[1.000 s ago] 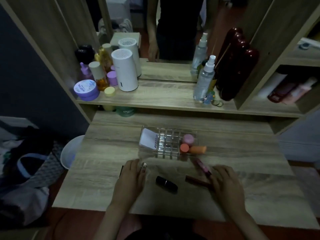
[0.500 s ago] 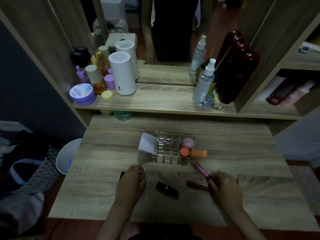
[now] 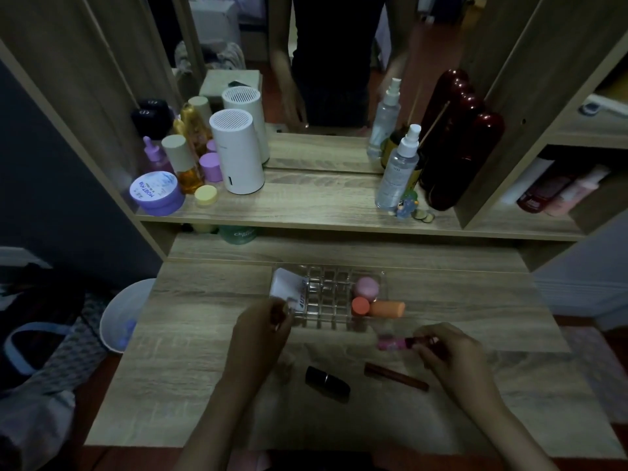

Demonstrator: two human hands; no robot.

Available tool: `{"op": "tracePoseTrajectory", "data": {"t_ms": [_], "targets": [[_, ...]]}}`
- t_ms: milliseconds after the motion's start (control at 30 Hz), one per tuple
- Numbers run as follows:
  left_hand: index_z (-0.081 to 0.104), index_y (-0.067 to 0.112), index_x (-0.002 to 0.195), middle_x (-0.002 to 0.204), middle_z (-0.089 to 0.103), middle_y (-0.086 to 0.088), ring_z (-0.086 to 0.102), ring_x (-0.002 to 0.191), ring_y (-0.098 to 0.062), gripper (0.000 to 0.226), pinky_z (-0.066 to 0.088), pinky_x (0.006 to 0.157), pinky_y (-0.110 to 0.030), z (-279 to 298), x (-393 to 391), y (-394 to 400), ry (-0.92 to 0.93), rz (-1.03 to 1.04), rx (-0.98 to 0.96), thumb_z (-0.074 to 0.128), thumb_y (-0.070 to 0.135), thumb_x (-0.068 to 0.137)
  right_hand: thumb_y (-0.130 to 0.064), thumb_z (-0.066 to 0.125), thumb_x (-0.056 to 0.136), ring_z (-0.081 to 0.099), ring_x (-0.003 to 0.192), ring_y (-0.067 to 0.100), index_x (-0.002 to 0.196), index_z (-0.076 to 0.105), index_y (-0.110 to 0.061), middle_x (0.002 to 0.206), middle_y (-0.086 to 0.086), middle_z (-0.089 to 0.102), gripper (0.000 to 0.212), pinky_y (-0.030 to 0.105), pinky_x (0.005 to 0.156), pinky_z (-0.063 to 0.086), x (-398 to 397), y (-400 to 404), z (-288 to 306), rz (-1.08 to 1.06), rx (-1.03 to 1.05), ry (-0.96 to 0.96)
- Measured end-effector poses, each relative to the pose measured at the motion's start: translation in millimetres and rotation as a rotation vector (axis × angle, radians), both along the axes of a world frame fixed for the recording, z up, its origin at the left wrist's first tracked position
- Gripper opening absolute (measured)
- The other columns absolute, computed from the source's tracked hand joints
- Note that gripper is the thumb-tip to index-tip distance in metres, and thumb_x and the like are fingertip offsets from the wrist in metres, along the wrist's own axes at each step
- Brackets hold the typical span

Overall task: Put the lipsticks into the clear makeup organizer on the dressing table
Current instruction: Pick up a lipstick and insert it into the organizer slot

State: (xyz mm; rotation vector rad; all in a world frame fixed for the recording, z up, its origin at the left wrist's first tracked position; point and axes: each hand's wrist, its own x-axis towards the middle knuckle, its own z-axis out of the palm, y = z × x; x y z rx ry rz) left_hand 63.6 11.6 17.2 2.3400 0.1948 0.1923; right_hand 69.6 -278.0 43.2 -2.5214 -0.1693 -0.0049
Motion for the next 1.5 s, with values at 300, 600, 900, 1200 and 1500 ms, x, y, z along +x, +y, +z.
{"op": "tracePoseTrajectory", "data": {"t_ms": [300, 600, 900, 1200, 1500], "targets": [[0.063, 0.001, 0.094, 0.086, 0.068, -0.016, 0.065, 0.078, -0.025, 0.014, 0.057, 0.072, -0.044, 37, 71, -15, -0.271, 0.018, -0.084, 0.067, 0.004, 0.080, 0.003, 0.071, 0.076, 0.062, 0.074, 0.018, 0.097, 0.072, -0.008, 0.088, 0.011, 0.074, 0.023, 0.025, 0.069, 0.046, 73, 77, 30, -0.020, 0.277, -0.122], [0.062, 0.007, 0.096, 0.093, 0.069, -0.012, 0.066, 0.085, -0.019, 0.018, 0.055, 0.076, -0.029, 28, 97, -22, -0.209, 0.022, -0.173, 0.066, 0.004, 0.080, 0.000, 0.069, 0.077, 0.063, 0.074, 0.020, 0.097, 0.071, -0.007, 0.083, 0.011, 0.074, 0.021, 0.021, 0.071, 0.038, 104, 101, 19, 0.026, 0.151, -0.154], [0.062, 0.011, 0.096, 0.092, 0.070, -0.009, 0.065, 0.082, -0.014, 0.015, 0.051, 0.069, -0.018, 14, 100, -26, -0.126, -0.011, -0.178, 0.066, 0.007, 0.081, 0.004, 0.067, 0.074, 0.066, 0.087, 0.030, 0.098, 0.071, -0.006, 0.094, 0.016, 0.073, 0.026, 0.028, 0.076, 0.047, 115, 116, 0, 0.173, 0.033, -0.143], [0.061, 0.012, 0.088, 0.086, 0.069, -0.009, 0.065, 0.078, -0.023, 0.012, 0.056, 0.071, -0.041, 1, 100, -27, -0.069, -0.016, -0.123, 0.065, 0.014, 0.078, 0.002, 0.060, 0.079, 0.065, 0.090, 0.032, 0.101, 0.071, -0.007, 0.097, 0.017, 0.071, 0.026, 0.036, 0.077, 0.049, 119, 126, -11, 0.275, -0.018, -0.084], [0.056, 0.000, 0.119, 0.117, 0.064, -0.018, 0.061, 0.106, -0.027, 0.038, 0.033, 0.084, -0.007, 3, 98, -37, -0.072, -0.026, -0.134, 0.063, 0.005, 0.082, -0.011, 0.058, 0.086, 0.061, 0.099, 0.027, 0.120, 0.060, -0.016, 0.114, 0.010, 0.063, 0.034, 0.034, 0.078, 0.049, 113, 125, -8, 0.291, -0.089, -0.064]]}}
